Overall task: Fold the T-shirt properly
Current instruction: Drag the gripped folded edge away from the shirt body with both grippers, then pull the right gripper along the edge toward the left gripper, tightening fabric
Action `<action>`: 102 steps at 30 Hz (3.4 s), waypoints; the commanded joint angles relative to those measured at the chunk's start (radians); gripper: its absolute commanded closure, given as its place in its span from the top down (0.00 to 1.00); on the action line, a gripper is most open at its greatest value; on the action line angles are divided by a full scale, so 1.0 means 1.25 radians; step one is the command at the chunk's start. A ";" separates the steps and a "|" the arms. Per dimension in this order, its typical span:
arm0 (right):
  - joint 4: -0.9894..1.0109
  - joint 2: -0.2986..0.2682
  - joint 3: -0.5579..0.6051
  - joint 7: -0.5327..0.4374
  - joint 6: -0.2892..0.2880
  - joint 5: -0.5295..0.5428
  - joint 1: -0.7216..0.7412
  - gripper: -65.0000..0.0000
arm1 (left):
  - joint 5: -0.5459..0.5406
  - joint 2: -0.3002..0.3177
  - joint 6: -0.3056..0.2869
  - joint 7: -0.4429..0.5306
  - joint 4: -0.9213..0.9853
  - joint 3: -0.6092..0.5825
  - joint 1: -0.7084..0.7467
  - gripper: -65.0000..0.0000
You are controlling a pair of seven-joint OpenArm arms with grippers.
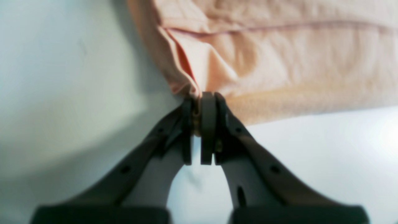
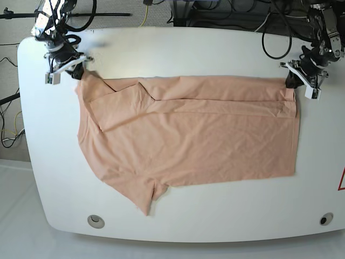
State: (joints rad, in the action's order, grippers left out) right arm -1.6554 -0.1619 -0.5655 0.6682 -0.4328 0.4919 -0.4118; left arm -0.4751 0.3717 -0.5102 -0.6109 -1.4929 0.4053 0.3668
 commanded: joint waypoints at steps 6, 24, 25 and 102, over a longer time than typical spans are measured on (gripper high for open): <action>-0.056 0.013 -0.046 -0.008 -0.004 0.006 -0.063 0.00 | 0.024 0.027 -0.001 -0.026 -0.067 0.045 0.069 0.00; -0.077 0.038 -0.032 -0.007 -0.001 0.005 -0.164 0.00 | 0.036 0.022 0.006 -0.015 -0.174 0.072 0.246 0.00; -0.075 0.041 -0.035 -0.009 0.000 0.007 -0.171 0.00 | 0.032 0.027 0.003 -0.008 -0.180 0.069 0.255 0.00; -0.125 0.052 0.122 0.018 -0.050 0.021 0.023 0.41 | 0.036 0.026 0.025 -0.016 -0.186 0.045 0.155 0.00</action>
State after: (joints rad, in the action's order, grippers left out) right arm -1.8118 -0.0807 -0.4110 0.7315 -0.4961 0.5007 -0.3824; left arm -0.4213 0.3870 -0.4725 -0.6422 -1.7103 0.4553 0.5598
